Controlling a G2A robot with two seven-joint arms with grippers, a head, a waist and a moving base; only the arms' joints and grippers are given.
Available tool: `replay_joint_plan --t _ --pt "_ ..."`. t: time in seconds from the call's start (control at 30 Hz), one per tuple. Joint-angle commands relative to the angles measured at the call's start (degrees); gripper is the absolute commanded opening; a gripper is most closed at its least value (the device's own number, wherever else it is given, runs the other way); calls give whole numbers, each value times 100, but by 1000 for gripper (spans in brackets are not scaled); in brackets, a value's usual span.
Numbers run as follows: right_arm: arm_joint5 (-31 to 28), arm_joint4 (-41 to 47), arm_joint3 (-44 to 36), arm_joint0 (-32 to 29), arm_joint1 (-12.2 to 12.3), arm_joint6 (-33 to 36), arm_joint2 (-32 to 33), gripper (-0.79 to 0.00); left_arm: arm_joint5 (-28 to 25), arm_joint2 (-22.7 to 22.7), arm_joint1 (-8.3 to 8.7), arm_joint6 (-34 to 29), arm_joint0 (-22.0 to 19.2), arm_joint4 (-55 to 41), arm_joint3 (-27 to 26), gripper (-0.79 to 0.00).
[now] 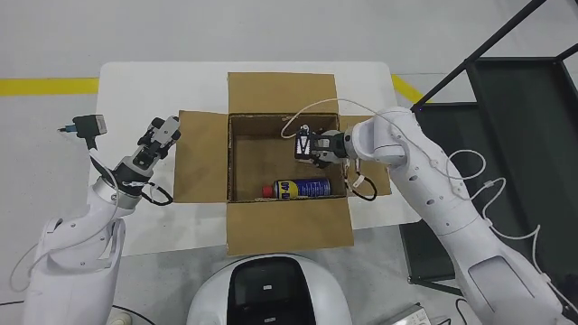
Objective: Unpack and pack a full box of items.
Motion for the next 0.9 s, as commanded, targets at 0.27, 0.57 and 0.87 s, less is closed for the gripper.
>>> replay_joint_plan --t 0.27,0.57,0.87 --pt "-38 107 -1136 -924 633 -8 1472 -785 0 0 0 1 0 0 0 0" --pt "204 806 -1436 -1864 1060 234 2615 -785 0 0 0 1 0 0 0 0" --pt "563 1116 -898 -2018 1306 593 2799 -785 0 0 0 1 0 0 0 0"
